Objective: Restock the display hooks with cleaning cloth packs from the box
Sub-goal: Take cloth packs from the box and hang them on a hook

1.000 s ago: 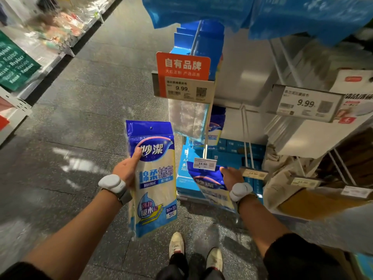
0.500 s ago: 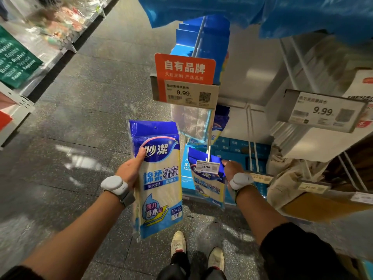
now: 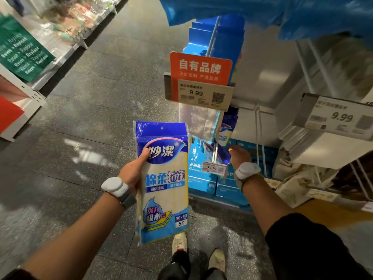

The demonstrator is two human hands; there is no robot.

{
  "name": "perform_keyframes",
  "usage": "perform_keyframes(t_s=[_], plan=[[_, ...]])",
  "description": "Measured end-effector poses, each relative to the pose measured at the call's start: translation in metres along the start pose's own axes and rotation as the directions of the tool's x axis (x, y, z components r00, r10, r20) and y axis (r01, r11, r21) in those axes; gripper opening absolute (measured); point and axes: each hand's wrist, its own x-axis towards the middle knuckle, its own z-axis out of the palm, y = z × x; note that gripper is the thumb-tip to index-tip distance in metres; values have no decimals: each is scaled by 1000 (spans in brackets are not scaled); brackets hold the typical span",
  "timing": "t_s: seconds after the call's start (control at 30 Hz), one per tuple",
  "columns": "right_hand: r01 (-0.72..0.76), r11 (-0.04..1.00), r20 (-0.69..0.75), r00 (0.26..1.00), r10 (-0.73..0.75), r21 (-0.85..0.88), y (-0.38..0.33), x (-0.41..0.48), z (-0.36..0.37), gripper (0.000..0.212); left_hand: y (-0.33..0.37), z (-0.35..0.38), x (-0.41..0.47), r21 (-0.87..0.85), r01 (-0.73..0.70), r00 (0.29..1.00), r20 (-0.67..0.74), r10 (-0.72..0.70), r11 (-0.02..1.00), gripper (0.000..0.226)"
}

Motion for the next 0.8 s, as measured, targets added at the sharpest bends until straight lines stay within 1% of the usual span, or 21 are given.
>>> perform_keyframes(t_s=[0.03, 0.1, 0.13, 0.2, 0.27, 0.33, 0.4, 0.43, 0.53, 0.6, 0.63, 0.7, 0.73, 0.8], plan=[[38, 999, -65, 997, -37, 12, -3, 0, 2, 22, 0, 0, -2, -12, 11, 1000, 18, -11, 1000, 62], [102, 989, -176, 981, -82, 109, -13, -10, 5, 14, -1, -3, -6, -49, 19, 999, 41, -16, 999, 58], [133, 971, -183, 978, -96, 201, -20, -18, 6, 10, -1, -3, -9, -64, 17, 998, 55, -13, 998, 56], [200, 927, -118, 978, -170, 317, -35, -32, 10, 15, -1, 0, -16, -79, 21, 995, 97, -13, 997, 55], [240, 905, 8, 966, -259, 352, -52, -51, 15, 20, -1, 6, -22, -66, 28, 991, 134, -19, 997, 57], [242, 905, 122, 946, -300, 350, -64, -62, 19, 30, 0, 12, -28, -64, 15, 985, 174, -4, 998, 61], [182, 895, 239, 925, -296, 407, -71, -69, 21, 45, 1, 14, -34, -10, -8, 979, 203, 10, 1000, 68], [135, 886, 280, 918, -280, 443, -71, -68, 22, 46, 1, 16, -34, 22, -25, 976, 217, 19, 999, 69], [-2, 843, 352, 909, -222, 538, -64, -68, 20, 35, 1, 19, -38, 52, -55, 967, 253, 40, 997, 59], [-100, 785, 415, 885, -211, 612, -58, -72, 17, 35, 1, 20, -41, 41, -70, 950, 306, 54, 997, 60], [-153, 748, 437, 878, -198, 646, -54, -72, 16, 37, 0, 20, -42, 37, -84, 941, 331, 67, 996, 64], [-211, 691, 433, 887, -163, 692, -48, -74, 12, 37, -3, 22, -42, 30, -93, 939, 336, 78, 995, 79], [-208, 676, 416, 895, -159, 707, -45, -76, 11, 35, -4, 23, -41, 13, -91, 946, 315, 83, 996, 78], [-183, 654, 378, 910, -169, 734, -34, -76, 8, 32, -5, 26, -42, -3, -112, 954, 278, 109, 994, 60]])
